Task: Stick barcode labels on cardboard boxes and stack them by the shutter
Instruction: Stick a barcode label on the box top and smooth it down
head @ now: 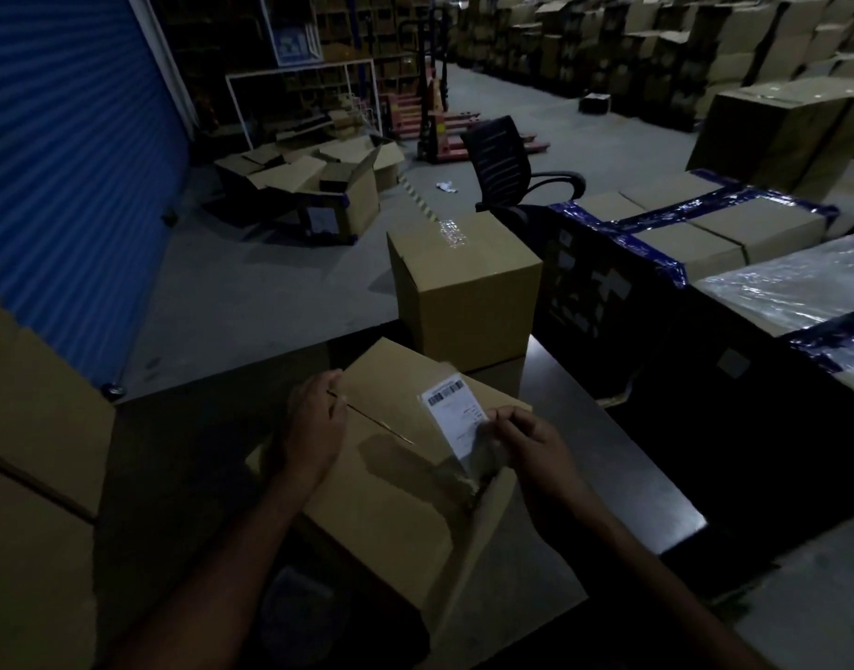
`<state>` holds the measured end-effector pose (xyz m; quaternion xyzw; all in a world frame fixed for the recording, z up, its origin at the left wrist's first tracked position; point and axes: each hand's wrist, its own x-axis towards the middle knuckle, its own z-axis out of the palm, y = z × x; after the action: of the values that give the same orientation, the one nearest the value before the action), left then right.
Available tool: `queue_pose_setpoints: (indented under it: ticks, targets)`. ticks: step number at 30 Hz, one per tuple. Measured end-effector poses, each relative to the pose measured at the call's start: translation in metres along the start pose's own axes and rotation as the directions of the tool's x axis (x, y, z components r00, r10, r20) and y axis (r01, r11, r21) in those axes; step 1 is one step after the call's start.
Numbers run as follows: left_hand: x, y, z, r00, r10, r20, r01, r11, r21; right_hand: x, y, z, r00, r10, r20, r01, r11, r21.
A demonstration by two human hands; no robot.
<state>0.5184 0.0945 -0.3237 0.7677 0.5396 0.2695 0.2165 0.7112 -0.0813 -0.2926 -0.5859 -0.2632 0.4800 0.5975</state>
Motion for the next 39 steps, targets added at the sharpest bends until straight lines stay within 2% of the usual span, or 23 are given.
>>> queue_pose_setpoints:
  ticks: [3,7,12,15,17,19,22,26,28,30,33,39]
  targets:
    - [-0.002,0.012,0.007,0.995,0.068,-0.073,-0.065,0.997,0.035,-0.009,0.009,-0.020,0.996,0.042,-0.077,-0.032,0.992,0.123]
    - [-0.032,0.066,0.038,0.983,0.178,-0.035,-0.178,0.984,-0.012,-0.026,0.019,-0.058,0.975,0.090,-0.204,-0.039,0.969,0.242]
    - [-0.086,0.154,0.092,0.902,0.432,-0.016,-0.418,0.862,-0.286,-0.057,0.042,-0.115,0.897,0.215,-0.386,-0.049,0.916,0.397]
    - [-0.125,0.190,0.130,0.846,0.522,0.114,-0.454,0.814,-0.363,-0.086,0.066,-0.148,0.818,0.319,-0.479,-0.062,0.877,0.477]
    - [-0.153,0.203,0.159,0.782,0.562,0.271,-0.439,0.804,-0.401,-0.108,0.086,-0.166,0.739,0.408,-0.536,-0.079,0.843,0.533]
    - [-0.181,0.202,0.198,0.688,0.563,0.458,-0.415,0.823,-0.388,-0.129,0.111,-0.184,0.650,0.480,-0.589,-0.103,0.824,0.558]
    - [-0.220,0.188,0.247,0.468,0.522,0.713,-0.403,0.844,-0.353,-0.159,0.158,-0.206,0.515,0.583,-0.629,-0.175,0.789,0.589]
    - [-0.255,0.176,0.282,0.226,0.395,0.891,-0.473,0.843,-0.254,-0.188,0.220,-0.224,0.333,0.691,-0.642,-0.207,0.718,0.665]
    - [-0.267,0.174,0.291,0.160,0.351,0.923,-0.480,0.844,-0.238,-0.198,0.244,-0.227,0.266,0.731,-0.628,-0.198,0.679,0.706]
    - [-0.277,0.173,0.296,0.133,0.335,0.933,-0.483,0.844,-0.234,-0.204,0.263,-0.231,0.224,0.755,-0.616,-0.185,0.654,0.734]
    - [-0.284,0.173,0.301,0.116,0.325,0.938,-0.487,0.842,-0.232,-0.208,0.272,-0.237,0.200,0.763,-0.615,-0.173,0.645,0.744]
    - [-0.279,0.170,0.301,0.156,0.327,0.932,-0.490,0.845,-0.214,-0.211,0.279,-0.238,0.195,0.759,-0.622,-0.306,0.649,0.696]
